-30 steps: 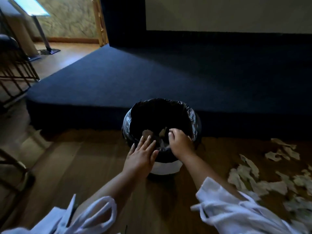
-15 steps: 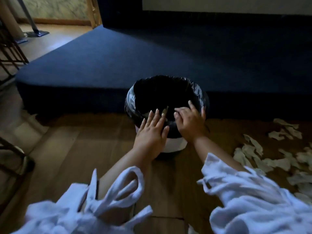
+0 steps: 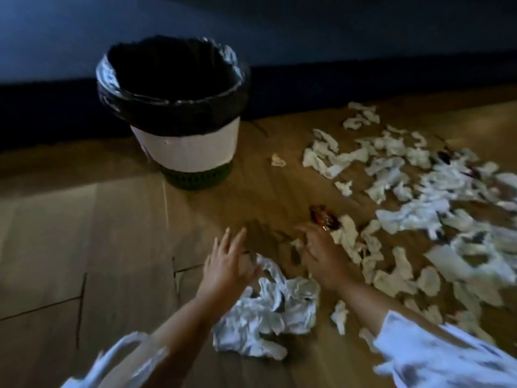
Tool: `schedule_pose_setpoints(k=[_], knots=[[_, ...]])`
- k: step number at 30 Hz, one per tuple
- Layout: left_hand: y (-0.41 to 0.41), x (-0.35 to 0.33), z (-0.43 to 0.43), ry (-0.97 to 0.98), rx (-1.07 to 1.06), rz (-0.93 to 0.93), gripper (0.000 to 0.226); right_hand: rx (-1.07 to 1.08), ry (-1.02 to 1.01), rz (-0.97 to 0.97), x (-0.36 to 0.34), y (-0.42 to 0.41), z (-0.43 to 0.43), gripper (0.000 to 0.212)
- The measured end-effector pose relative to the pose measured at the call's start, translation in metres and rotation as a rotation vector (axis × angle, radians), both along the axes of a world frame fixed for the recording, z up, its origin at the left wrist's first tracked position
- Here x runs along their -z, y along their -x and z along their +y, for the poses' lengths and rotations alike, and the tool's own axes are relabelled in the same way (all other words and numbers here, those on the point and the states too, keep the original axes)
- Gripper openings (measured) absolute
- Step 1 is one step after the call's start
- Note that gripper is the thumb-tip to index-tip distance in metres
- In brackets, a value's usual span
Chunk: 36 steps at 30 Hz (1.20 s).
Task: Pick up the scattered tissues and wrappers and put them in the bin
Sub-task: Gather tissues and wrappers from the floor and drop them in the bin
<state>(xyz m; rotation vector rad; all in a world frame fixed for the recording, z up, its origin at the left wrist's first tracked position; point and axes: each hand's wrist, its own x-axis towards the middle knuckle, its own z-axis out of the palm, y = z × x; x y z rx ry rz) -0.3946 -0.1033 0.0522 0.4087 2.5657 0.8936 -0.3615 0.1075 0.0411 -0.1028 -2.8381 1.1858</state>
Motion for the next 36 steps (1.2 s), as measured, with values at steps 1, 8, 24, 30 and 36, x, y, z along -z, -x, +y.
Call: schedule_pose_setpoints(k=[1, 8, 24, 30, 36], knots=[[-0.015, 0.016, 0.004, 0.052, 0.068, -0.048, 0.085, 0.026, -0.017, -0.025, 0.012, -0.022, 0.009, 0.036], [-0.068, 0.08, 0.008, 0.408, 0.311, -0.074, 0.073, 0.336, -0.269, -0.145, 0.079, -0.107, 0.047, 0.056], [-0.045, 0.081, -0.011, 0.113, -0.241, 0.077, 0.048, 0.173, -0.073, -0.115, 0.088, -0.071, 0.006, 0.053], [-0.069, 0.095, -0.025, 0.452, -0.051, -0.071, 0.063, -0.3, -0.504, -0.198, 0.108, -0.072, -0.009, 0.043], [-0.073, 0.094, -0.002, -0.004, -0.05, -0.164, 0.032, 0.13, -0.017, -0.163, 0.096, -0.096, 0.015, 0.043]])
